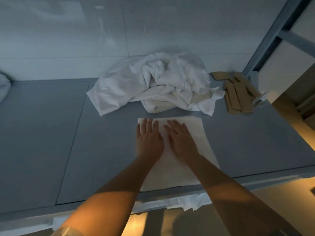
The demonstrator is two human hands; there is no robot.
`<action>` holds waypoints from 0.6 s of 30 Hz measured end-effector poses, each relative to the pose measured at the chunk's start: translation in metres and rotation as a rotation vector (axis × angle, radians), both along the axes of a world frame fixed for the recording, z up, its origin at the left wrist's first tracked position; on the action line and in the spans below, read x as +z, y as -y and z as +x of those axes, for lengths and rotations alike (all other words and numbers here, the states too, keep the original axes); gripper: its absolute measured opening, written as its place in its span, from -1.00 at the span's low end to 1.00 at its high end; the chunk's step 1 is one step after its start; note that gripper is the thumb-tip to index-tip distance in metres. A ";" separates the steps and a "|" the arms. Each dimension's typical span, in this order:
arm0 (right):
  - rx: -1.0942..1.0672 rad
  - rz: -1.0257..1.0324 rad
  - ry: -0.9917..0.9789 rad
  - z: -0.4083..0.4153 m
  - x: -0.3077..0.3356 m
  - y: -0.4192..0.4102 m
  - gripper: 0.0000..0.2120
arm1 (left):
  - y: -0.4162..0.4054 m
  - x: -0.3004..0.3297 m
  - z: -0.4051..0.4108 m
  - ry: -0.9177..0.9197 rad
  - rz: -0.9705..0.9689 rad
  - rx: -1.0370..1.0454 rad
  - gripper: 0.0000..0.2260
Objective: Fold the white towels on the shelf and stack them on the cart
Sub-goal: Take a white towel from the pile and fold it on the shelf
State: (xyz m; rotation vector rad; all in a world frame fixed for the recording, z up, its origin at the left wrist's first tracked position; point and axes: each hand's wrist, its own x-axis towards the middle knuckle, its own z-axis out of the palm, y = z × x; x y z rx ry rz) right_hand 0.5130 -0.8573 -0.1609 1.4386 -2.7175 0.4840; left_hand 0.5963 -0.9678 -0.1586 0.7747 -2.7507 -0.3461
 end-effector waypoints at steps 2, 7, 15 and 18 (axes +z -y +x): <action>0.091 0.034 -0.048 -0.009 -0.003 0.030 -0.57 | 0.016 -0.007 -0.014 0.014 -0.003 -0.028 -0.55; 0.076 0.065 -0.082 -0.031 -0.018 0.063 -0.64 | 0.036 -0.030 -0.026 0.048 0.004 0.013 -0.61; -0.002 0.140 -0.186 -0.079 -0.021 0.015 -0.65 | 0.036 -0.035 -0.024 0.069 0.038 0.126 -0.58; -0.126 0.211 -0.165 -0.104 -0.018 -0.018 -0.66 | 0.034 -0.035 -0.025 0.082 0.030 0.129 -0.60</action>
